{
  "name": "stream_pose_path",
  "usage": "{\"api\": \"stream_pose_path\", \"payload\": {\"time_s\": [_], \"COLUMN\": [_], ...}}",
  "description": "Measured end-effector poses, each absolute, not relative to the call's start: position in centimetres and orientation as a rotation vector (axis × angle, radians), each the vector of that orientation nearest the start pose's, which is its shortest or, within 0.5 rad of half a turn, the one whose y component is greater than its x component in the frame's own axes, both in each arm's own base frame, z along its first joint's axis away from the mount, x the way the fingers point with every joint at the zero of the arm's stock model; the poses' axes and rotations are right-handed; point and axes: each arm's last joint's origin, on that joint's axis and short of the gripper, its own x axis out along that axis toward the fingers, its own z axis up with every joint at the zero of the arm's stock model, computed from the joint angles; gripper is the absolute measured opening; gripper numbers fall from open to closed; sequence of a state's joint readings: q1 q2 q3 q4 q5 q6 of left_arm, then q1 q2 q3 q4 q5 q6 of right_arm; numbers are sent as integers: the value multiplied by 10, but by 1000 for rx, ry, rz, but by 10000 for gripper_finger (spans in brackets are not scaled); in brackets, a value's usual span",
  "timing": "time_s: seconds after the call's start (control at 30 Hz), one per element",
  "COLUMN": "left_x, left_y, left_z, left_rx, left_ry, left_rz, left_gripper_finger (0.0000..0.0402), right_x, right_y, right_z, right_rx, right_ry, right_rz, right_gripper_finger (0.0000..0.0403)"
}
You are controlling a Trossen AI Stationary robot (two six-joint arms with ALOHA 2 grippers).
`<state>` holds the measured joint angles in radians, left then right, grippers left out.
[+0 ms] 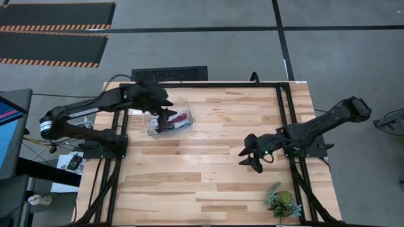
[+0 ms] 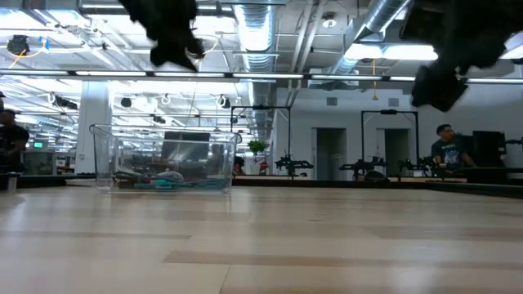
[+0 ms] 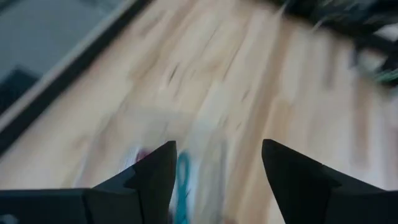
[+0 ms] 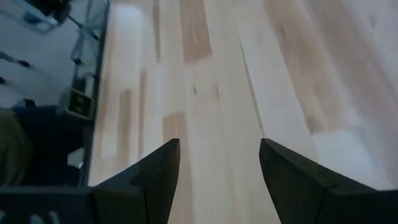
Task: Pick and place USB-C Cables
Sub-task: Return to Home Position
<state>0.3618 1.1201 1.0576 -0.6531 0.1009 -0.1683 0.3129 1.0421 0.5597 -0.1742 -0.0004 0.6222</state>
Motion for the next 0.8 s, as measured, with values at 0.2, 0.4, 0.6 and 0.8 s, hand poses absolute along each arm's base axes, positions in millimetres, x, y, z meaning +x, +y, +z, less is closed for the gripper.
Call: {"api": "stream_pose_path", "payload": {"time_s": [0.2,0.4,0.6,0.8], "left_x": [187,157,126,96], "left_y": [55,39,26,19], "left_z": [369,390,404,414], "left_rx": [-248,-219,-244,-333], "left_ry": [454,319,211,101], "left_rz": [242,193,142,148], "left_gripper_finger": [222,222,222,222], "right_x": [202,191,157,124], "right_y": [54,40,30,22], "right_z": [255,317,379,403], "right_rx": [428,352,406,377], "right_ry": [553,332,132,14], "right_rz": [126,147,167,180], "right_gripper_finger": [244,244,244,244]}}
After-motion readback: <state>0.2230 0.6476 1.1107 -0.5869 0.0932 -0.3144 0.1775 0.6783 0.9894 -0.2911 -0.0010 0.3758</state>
